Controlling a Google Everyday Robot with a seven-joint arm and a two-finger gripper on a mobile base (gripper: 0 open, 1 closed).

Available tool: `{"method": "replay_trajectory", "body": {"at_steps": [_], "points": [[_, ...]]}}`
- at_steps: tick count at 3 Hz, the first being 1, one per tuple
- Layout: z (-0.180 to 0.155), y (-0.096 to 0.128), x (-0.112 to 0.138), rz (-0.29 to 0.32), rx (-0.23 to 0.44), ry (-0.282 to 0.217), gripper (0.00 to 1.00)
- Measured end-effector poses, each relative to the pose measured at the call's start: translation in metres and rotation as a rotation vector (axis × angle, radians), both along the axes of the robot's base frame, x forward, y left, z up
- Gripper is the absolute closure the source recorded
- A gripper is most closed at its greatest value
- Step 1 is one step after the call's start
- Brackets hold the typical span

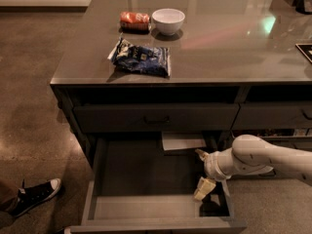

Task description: Open middle drawer

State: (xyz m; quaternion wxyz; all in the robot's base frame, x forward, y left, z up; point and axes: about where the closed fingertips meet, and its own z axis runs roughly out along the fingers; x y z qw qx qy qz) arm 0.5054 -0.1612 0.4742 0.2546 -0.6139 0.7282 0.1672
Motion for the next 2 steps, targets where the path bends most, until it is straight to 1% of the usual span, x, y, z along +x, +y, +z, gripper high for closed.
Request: {"method": "replay_trajectory", "body": {"at_steps": [1, 2], "points": [[0.022, -0.015, -0.006, -0.003, 0.004, -0.022, 0.00], [0.048, -0.033, -0.017, -0.027, -0.005, -0.052, 0.00]]}}
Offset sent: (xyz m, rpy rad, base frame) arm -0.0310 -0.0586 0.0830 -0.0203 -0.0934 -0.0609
